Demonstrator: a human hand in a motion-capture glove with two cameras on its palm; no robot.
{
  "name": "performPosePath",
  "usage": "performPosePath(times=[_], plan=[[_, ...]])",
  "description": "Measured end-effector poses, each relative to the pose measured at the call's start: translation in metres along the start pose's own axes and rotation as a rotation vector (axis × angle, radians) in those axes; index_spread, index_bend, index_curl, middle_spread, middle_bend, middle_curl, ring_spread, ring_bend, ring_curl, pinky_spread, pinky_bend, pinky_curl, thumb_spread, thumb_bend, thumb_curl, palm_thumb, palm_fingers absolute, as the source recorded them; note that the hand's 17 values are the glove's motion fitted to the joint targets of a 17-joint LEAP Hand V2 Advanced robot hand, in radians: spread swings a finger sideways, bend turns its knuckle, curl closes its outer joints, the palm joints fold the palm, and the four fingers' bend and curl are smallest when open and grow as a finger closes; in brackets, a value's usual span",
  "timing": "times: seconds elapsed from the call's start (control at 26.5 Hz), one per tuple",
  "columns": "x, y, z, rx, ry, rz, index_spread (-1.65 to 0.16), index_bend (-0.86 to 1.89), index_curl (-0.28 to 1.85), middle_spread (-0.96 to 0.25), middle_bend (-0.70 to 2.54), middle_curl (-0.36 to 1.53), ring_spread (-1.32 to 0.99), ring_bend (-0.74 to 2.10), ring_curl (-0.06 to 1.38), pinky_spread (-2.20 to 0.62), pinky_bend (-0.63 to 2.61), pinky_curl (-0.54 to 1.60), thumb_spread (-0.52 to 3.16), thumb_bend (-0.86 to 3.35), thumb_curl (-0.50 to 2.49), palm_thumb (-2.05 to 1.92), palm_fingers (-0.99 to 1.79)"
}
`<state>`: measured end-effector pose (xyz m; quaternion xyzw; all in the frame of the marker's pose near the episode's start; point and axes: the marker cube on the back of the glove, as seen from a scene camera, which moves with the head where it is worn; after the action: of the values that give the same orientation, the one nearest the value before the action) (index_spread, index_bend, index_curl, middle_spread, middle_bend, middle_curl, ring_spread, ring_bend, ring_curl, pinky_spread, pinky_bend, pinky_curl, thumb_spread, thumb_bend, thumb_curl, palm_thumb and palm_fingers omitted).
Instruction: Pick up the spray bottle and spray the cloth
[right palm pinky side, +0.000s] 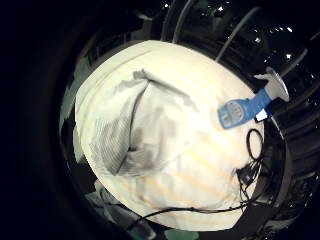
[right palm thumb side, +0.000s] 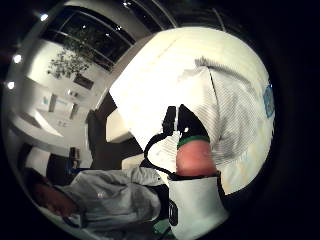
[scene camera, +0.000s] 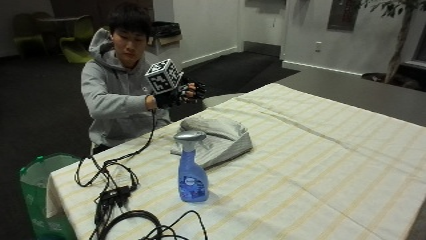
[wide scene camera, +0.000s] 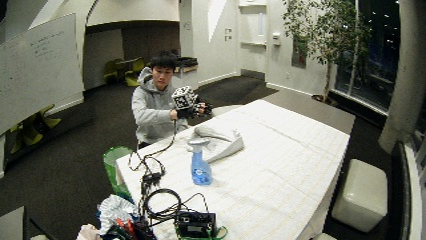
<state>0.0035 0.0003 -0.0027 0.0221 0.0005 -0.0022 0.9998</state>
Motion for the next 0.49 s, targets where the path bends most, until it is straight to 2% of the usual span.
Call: performPosePath(times=[0.23, 0.49], plan=[[0.009, 0.005, -0.009, 0.125, -0.012, 0.009, -0.27, 0.13, 0.09, -0.07, 0.27, 0.13, 0.0, 0.32, 0.12, 0.18, 0.39, 0.15, 0.65, 0.31, 0.18, 0.56, 0.34], [0.039, 0.013, -0.032, 0.343, -0.033, 0.023, -0.32, 0.1, 0.12, -0.08, 0.27, 0.19, 0.0, 0.35, 0.17, 0.22, 0.42, 0.21, 0.84, 0.27, 0.25, 0.6, 0.27]])
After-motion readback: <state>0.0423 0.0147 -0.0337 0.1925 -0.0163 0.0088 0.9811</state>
